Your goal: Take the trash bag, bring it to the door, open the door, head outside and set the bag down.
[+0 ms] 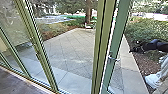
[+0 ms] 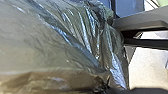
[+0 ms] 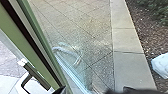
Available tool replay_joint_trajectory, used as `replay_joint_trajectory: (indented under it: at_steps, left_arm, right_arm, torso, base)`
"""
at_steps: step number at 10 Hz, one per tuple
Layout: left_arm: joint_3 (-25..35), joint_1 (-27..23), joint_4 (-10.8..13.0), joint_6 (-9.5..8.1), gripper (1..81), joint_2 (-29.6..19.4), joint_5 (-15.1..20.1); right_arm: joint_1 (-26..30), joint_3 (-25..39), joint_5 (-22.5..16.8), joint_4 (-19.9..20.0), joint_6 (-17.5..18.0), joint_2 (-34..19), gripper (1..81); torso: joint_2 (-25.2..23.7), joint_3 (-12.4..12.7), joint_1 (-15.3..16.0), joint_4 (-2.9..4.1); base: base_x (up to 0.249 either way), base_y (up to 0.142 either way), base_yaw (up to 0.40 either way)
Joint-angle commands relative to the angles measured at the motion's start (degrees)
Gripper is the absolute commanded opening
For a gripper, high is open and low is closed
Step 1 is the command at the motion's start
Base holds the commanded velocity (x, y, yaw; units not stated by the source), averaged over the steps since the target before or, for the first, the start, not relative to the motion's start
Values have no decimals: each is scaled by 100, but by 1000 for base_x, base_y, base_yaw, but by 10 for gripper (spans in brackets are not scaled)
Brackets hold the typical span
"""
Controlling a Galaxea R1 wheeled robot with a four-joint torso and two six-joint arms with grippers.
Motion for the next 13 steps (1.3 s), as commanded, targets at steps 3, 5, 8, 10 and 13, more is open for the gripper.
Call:
replay_joint_trajectory:
  at_steps: [3, 5, 8, 10, 13]
  left_arm:
    - [36, -92, -3, 13, 10, 22, 413]
    - [36, -92, 6, 13, 10, 31, 422]
    - [36, -92, -12, 13, 10, 31, 422]
    - [36, -92, -12, 13, 10, 48, 439]
    - [36, -83, -20, 5, 10, 57, 448]
  right_arm:
    - [864, -76, -103, -1506, -94, -375, 811]
    - [794, -49, -103, -1725, -112, -463, 811]
    - [626, -67, -94, -1743, -270, -533, 811]
    - [530, -120, -50, -1822, -358, -586, 811]
    - [196, -172, 72, -2208, -367, -674, 811]
  torso:
    - [0, 197, -5, 0]
    - [-4, 431, -13, -310]
    - [-2, 577, -9, -685]
    - [-2, 771, -9, -890]
    - [-6, 625, -18, -863]
  base:
    - [0, 0, 0]
    - [0, 0, 0]
    - [0, 0, 0]
    - [0, 0, 0]
    - [0, 0, 0]
